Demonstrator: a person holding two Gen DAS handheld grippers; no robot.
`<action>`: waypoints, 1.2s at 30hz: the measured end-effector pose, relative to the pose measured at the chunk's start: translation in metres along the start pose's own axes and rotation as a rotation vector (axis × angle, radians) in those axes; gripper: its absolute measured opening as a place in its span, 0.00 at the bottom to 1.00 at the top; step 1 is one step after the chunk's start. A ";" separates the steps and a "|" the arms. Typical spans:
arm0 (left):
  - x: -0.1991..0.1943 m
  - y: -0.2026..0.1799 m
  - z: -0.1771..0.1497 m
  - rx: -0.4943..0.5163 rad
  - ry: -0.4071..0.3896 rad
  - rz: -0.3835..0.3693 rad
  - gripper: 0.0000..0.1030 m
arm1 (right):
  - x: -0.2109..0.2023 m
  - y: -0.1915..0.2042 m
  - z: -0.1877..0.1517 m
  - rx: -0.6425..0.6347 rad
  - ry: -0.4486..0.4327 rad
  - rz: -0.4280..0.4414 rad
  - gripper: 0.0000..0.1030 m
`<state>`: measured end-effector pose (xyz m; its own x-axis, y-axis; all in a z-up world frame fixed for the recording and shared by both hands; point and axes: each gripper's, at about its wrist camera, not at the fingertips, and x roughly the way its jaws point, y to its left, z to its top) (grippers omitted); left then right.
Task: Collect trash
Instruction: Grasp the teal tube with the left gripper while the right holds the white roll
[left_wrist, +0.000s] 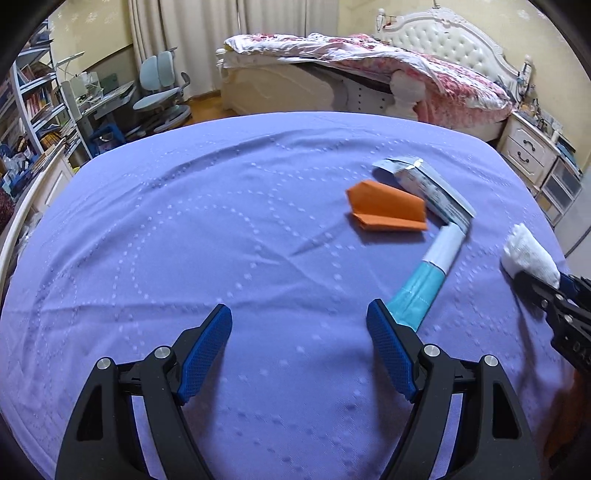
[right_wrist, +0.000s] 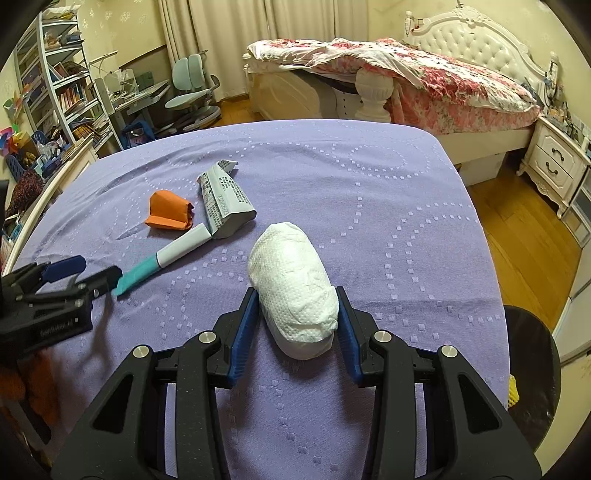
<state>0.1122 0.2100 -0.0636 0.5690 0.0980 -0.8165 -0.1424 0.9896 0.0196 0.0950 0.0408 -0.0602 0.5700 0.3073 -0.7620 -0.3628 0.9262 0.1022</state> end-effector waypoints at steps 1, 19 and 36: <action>-0.001 -0.001 -0.001 0.003 0.000 -0.001 0.74 | -0.001 0.000 -0.001 0.000 -0.001 -0.001 0.38; -0.018 -0.030 0.004 -0.019 -0.056 -0.072 0.74 | -0.012 -0.012 -0.014 0.014 -0.005 -0.005 0.37; 0.004 -0.065 0.007 0.113 -0.056 -0.075 0.28 | -0.012 -0.014 -0.014 0.015 -0.005 -0.004 0.37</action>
<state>0.1297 0.1466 -0.0639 0.6191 0.0261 -0.7849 -0.0076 0.9996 0.0272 0.0831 0.0210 -0.0613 0.5752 0.3052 -0.7590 -0.3497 0.9305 0.1091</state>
